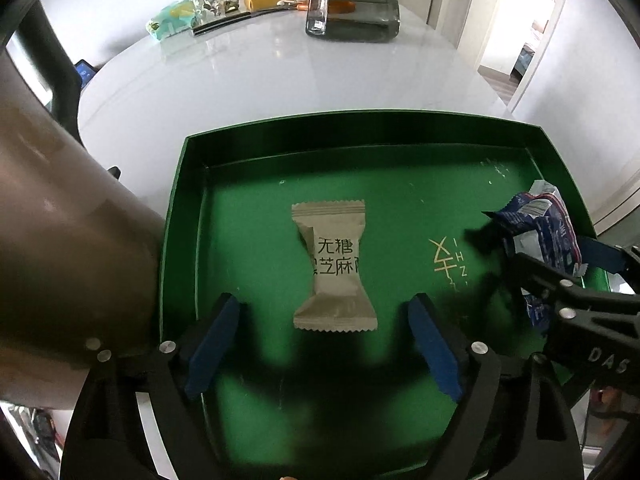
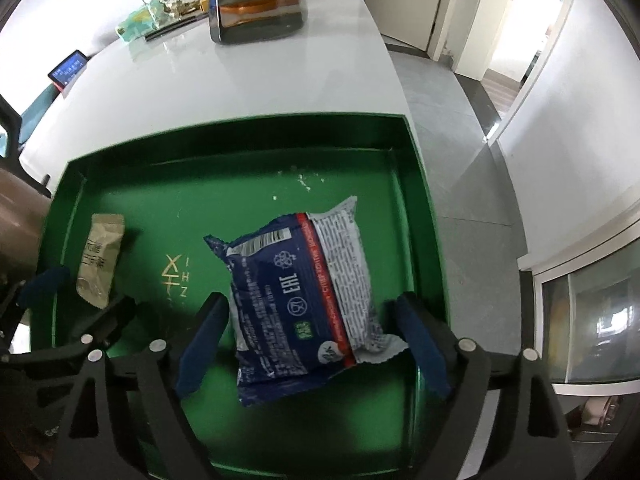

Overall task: Organize snacks
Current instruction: 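Open the left gripper over the tray while the right gripper releases the blue packet, then move both open tools back to the remaining snack packets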

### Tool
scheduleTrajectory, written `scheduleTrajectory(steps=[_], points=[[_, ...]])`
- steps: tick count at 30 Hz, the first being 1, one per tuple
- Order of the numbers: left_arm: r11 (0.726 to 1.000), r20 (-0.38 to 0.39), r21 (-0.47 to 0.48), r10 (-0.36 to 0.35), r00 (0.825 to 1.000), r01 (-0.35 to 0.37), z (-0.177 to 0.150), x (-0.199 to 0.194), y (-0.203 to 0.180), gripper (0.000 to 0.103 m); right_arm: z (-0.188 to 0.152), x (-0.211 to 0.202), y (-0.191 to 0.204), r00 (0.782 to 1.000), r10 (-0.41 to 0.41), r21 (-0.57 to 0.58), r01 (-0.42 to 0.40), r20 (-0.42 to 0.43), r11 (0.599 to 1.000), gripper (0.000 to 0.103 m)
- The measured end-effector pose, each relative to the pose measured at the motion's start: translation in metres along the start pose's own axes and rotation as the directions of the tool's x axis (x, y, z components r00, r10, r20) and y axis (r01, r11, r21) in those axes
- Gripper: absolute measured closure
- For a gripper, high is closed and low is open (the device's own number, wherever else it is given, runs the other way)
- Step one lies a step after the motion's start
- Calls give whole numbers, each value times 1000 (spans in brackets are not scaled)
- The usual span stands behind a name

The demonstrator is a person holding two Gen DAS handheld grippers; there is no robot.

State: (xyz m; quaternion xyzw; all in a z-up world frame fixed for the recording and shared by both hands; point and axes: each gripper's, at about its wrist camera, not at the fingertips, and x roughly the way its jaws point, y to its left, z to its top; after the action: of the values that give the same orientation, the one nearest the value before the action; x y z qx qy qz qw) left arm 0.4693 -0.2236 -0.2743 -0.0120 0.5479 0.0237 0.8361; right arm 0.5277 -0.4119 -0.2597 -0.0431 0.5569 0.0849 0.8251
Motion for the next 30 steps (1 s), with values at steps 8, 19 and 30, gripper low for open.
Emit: scheduleTrajectory(steps=[8, 19, 30], points=[[1000, 39, 21, 2, 999, -3, -10, -17, -6, 1, -5, -28, 4, 999, 0, 4, 0, 46, 1000, 0], [999, 83, 3, -44, 996, 44, -28, -62, 2, 1, -28, -86, 7, 993, -17, 8, 16, 115, 1000, 0], [994, 153, 36, -105, 983, 100, -74, -131, 12, 1, -81, -154, 28, 980, -18, 0, 19, 196, 1000, 0]])
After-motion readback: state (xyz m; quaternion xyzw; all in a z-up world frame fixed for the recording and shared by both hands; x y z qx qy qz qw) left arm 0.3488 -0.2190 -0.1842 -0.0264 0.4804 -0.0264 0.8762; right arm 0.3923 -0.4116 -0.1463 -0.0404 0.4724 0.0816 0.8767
